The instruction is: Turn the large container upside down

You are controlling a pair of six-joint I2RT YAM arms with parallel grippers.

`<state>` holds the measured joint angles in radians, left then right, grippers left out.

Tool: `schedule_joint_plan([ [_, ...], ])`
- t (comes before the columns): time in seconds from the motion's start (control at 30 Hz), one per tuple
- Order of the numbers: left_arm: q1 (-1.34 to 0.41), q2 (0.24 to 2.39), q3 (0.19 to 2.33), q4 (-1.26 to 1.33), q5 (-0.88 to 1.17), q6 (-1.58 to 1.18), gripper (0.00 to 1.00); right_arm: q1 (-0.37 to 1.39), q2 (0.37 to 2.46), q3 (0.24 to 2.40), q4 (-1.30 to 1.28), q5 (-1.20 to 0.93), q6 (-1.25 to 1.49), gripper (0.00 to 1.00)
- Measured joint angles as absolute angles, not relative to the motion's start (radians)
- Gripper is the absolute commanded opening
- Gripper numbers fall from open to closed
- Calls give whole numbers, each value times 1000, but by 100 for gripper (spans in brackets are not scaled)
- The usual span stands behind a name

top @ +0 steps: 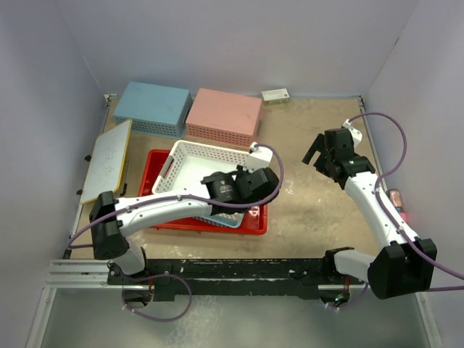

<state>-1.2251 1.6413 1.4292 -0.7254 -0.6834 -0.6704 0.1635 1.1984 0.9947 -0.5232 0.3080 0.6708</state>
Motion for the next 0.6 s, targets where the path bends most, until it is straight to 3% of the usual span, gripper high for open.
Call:
schedule_joint_plan([
  [0.3,-1225,1622,1943,-888,-665,-613,0,163,1118,1011,-538,313,668,100],
  [0.6,-1116,1724,2163,-729,-442,-519,0,163,978,1095,-648,532,749,99],
])
